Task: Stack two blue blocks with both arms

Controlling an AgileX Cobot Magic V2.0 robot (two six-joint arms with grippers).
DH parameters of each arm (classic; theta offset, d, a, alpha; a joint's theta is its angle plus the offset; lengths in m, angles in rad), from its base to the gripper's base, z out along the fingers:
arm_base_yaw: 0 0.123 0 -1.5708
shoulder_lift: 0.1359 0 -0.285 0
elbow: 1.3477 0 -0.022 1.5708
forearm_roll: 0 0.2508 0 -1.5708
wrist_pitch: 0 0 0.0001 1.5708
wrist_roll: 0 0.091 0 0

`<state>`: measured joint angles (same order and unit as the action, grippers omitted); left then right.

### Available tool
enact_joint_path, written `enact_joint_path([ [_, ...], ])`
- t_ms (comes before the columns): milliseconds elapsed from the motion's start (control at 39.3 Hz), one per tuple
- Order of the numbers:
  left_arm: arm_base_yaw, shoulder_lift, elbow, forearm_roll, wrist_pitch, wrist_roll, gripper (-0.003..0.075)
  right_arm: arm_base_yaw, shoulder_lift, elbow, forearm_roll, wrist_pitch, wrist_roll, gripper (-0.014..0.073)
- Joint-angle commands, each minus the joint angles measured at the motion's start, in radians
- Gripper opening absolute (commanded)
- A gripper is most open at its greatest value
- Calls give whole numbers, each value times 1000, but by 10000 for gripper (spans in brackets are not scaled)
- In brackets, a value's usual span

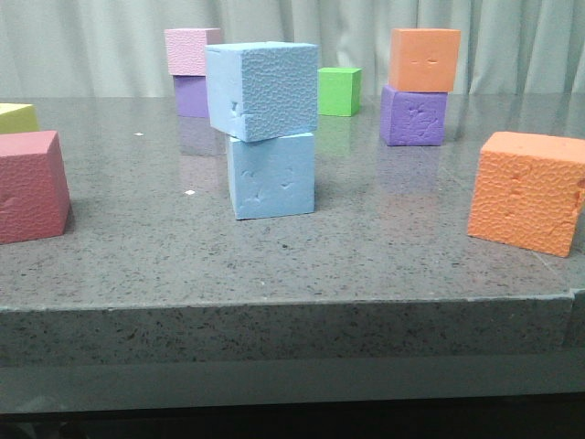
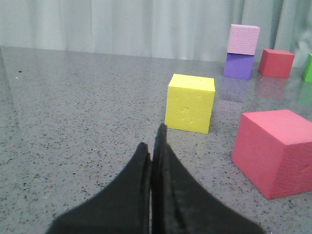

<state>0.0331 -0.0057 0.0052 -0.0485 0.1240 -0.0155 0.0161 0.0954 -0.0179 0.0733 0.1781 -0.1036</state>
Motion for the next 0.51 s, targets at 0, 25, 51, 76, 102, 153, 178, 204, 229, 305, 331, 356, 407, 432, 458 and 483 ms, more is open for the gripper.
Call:
enact_joint_path([
  [0, 1, -16, 4, 0, -88, -7, -20, -9, -30, 20, 12, -97, 55, -72],
  [25, 1, -16, 4, 0, -88, -7, -20, -9, -42, 35, 12, -98, 68, -72],
  [51, 1, -16, 4, 0, -88, -7, -20, -9, -52, 42, 12, -96, 73, -72],
  [76, 1, -16, 4, 0, -88, -7, -20, -9, -64, 40, 12, -67, 74, -72],
  [102, 1, -16, 4, 0, -88, -7, -20, -9, -72, 40, 12, -55, 74, -72],
  [153, 1, -16, 4, 0, -88, -7, -20, -9, -92, 40, 12, -50, 72, -72],
  [178, 1, -16, 4, 0, -88, -7, -20, -9, -104, 40, 12, -50, 70, -72],
  [204, 1, -16, 4, 0, -88, -7, -20, -9, -113, 40, 10, -50, 69, -72],
  [229, 1, -16, 4, 0, -88, -7, -20, -9, -127, 40, 10, -50, 69, -72],
  [305, 1, -16, 4, 0, -88, -7, -20, -7, -124, 40, 10, -53, 69, -72],
  [331, 1, -16, 4, 0, -88, -7, -20, -7, -124, 40, 10, -52, 69, -72],
  [356, 1, -16, 4, 0, -88, -7, -20, -7, -124, 40, 10, -52, 69, -72],
  [407, 1, -16, 4, 0, -88, -7, -20, -7, -124, 40, 10, -52, 69, -72],
  [432, 1, -16, 4, 0, -88, -7, -20, -7, -124, 40, 10, -52, 69, -72],
  [458, 1, -16, 4, 0, -88, -7, -20, -7, -124, 40, 10, -52, 69, -72],
  [483, 1, -16, 4, 0, -88, -7, -20, -7, -124, 40, 10, -52, 69, -72],
])
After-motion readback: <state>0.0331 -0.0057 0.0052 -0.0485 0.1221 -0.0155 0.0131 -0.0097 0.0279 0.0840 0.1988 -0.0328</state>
